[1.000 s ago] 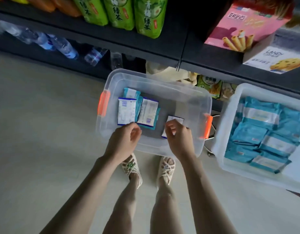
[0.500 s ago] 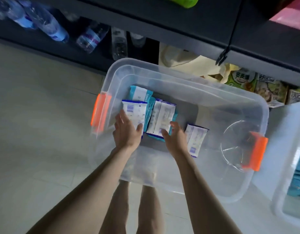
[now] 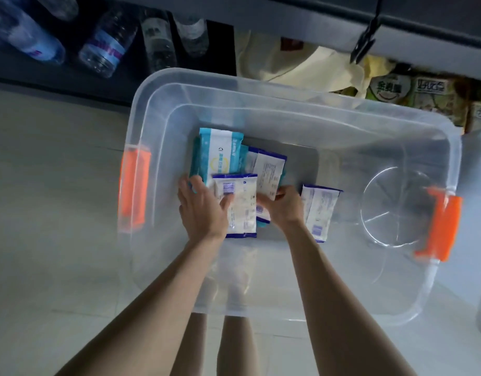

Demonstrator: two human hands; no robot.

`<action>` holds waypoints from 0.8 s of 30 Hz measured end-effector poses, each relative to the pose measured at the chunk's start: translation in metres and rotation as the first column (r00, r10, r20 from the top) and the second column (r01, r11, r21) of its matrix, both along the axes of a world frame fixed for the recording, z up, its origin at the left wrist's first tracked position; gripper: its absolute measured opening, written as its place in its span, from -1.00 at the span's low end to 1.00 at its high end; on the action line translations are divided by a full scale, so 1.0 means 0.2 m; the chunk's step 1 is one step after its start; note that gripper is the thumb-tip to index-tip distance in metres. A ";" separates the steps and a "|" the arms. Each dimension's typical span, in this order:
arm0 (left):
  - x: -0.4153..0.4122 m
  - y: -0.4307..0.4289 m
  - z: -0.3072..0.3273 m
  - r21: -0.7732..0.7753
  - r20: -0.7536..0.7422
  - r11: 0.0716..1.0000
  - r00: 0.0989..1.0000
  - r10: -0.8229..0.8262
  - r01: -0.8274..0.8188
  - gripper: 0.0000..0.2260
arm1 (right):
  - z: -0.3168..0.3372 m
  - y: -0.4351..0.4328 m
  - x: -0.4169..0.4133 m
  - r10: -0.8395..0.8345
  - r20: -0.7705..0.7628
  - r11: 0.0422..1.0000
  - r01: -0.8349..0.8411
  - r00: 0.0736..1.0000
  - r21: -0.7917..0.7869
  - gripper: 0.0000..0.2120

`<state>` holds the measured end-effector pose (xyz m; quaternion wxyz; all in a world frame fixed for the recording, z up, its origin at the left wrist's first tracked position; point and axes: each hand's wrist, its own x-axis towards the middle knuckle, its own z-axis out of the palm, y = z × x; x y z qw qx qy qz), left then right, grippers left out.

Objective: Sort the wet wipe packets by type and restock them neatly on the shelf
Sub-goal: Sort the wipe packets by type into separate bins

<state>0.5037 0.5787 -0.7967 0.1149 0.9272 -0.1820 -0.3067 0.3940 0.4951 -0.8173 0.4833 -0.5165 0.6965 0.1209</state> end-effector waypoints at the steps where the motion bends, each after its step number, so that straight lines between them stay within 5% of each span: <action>1: 0.00 -0.01 0.00 -0.013 -0.020 1.000 1.000 0.004 -0.004 -0.44 | 0.02 -0.01 -0.02 0.016 0.011 1.000 -0.016 1.000 -0.019 -0.57; 6: -0.03 -0.07 0.01 -0.011 -0.067 0.997 0.995 -0.075 0.074 -0.29 | 0.14 -0.08 -0.15 -0.033 -0.048 0.990 0.026 0.998 -0.137 -0.71; 10: -0.09 -0.10 -0.01 -0.037 -0.135 0.994 0.985 -0.110 0.105 -0.45 | 0.20 -0.17 -0.29 -0.141 -0.139 0.970 0.109 0.980 -0.218 -0.73; 14: -0.07 -0.15 -0.02 -0.116 -0.230 0.987 0.969 0.086 -0.115 -0.58 | 0.19 -0.16 -0.29 -0.142 -0.182 0.977 0.108 0.973 -0.186 -0.45; 18: -0.06 -0.18 -0.04 -0.126 -0.327 0.962 0.926 0.190 -0.242 -0.65 | 0.18 -0.11 -0.21 0.007 -0.229 0.940 -0.085 0.973 -0.330 -0.17; 24: 0.05 -0.13 0.00 -0.101 -0.353 0.945 0.899 0.258 -0.311 -0.70 | 0.08 0.00 -0.06 0.299 -0.054 0.947 -0.303 0.953 -0.106 -0.17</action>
